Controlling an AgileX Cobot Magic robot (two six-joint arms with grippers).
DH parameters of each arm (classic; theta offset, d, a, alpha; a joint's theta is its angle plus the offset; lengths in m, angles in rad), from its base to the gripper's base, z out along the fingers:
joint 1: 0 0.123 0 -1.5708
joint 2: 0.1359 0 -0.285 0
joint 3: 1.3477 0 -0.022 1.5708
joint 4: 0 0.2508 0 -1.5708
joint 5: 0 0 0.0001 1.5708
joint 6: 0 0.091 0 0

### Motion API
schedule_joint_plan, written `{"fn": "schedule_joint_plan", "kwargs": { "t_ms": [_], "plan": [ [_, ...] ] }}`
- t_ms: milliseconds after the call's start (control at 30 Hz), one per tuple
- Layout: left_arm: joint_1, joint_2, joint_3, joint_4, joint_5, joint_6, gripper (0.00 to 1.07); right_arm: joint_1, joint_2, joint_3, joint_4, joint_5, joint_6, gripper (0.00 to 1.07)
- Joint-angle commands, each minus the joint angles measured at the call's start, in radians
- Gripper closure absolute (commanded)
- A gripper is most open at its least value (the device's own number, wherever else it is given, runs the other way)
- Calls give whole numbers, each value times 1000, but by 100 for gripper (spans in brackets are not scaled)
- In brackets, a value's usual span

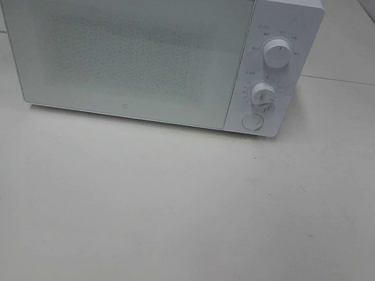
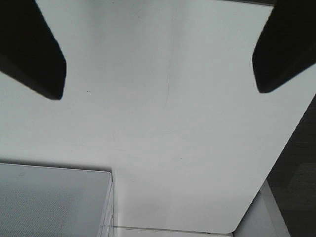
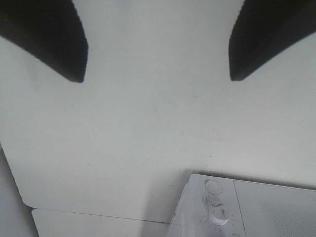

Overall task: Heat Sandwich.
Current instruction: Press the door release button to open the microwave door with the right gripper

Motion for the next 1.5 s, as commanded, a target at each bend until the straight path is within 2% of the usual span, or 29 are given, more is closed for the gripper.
{"fn": "schedule_joint_plan", "kwargs": {
  "t_ms": [33,1067,1500],
  "plan": [
    [5,-16,2,-5,-14,0,9,-19,-28,5,4,-24,-4,31],
    [5,-16,2,-5,-14,0,9,-19,-3,-16,7,-57,1,31],
    [5,-16,2,-5,-14,0,9,-18,197,15,8,-423,8,31]
  ]
}}
